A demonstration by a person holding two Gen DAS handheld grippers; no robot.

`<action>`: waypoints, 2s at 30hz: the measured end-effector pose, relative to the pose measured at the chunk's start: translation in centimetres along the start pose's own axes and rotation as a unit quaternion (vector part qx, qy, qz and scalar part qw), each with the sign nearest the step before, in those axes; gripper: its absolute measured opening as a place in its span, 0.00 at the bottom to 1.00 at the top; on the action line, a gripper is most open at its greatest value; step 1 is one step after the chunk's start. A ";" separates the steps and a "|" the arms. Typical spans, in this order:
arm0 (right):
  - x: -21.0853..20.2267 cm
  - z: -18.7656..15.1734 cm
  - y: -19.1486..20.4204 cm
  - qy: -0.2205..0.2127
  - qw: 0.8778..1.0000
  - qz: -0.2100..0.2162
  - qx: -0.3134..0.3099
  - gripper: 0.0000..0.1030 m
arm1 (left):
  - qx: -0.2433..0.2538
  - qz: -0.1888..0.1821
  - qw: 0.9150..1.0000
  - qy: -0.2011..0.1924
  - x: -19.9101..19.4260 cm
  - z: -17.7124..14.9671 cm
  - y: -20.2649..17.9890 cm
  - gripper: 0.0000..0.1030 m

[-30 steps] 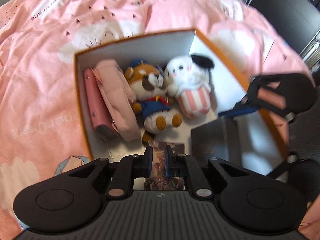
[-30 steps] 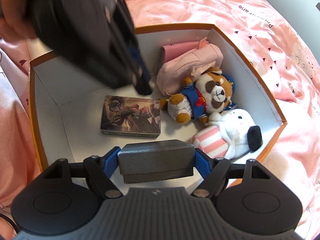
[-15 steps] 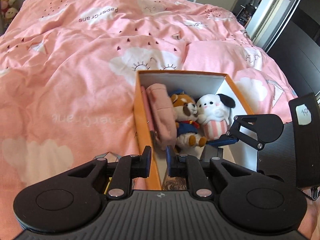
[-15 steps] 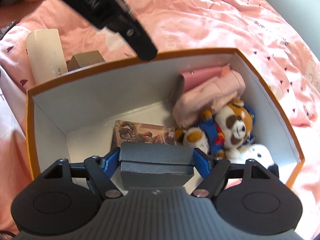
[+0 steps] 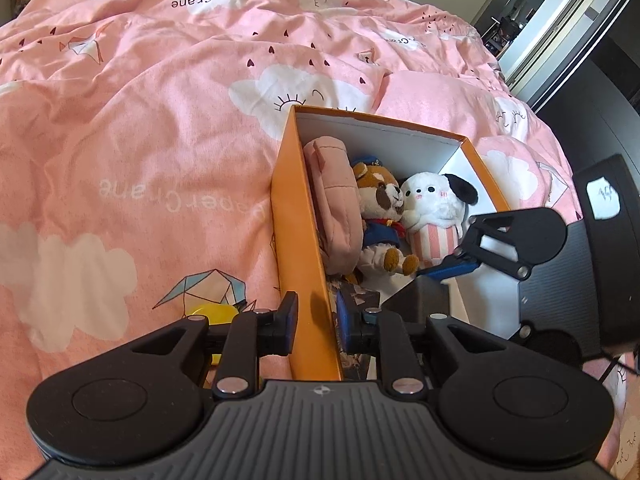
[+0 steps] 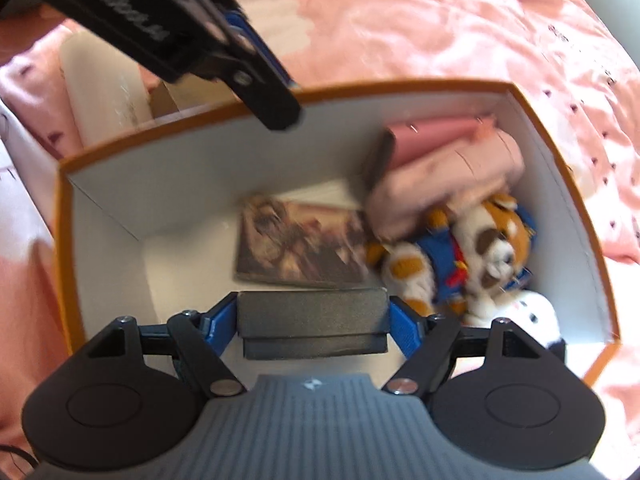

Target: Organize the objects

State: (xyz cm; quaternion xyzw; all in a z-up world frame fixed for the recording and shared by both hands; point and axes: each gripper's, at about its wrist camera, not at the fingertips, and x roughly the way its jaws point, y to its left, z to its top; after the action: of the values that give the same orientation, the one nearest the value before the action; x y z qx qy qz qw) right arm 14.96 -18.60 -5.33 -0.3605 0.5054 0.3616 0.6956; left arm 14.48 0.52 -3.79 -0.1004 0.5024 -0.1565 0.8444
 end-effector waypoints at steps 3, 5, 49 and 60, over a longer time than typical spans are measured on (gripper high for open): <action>-0.2 0.0 0.0 0.025 0.999 -0.020 -0.023 0.75 | -0.002 0.000 1.000 0.000 0.1 -0.1 0.1 0.24; -0.8 -0.3 -0.5 0.016 1.000 -0.018 -0.021 0.75 | -0.004 -0.002 1.000 0.000 0.1 -0.2 0.2 0.24; 2.9 0.2 0.0 0.092 0.996 -0.005 -0.018 0.79 | -0.017 -0.015 1.000 0.007 0.5 -0.5 0.3 0.29; 3.4 1.3 0.5 0.086 0.994 -0.006 -0.061 0.44 | -0.031 -0.012 0.999 0.012 0.5 -0.5 0.7 0.29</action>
State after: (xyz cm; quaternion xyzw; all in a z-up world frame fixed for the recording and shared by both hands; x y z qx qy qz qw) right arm 15.90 -16.76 -8.38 -0.4349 0.5383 0.3548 0.6286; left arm 14.36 1.03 -4.65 -0.1307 0.5154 -0.1523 0.8331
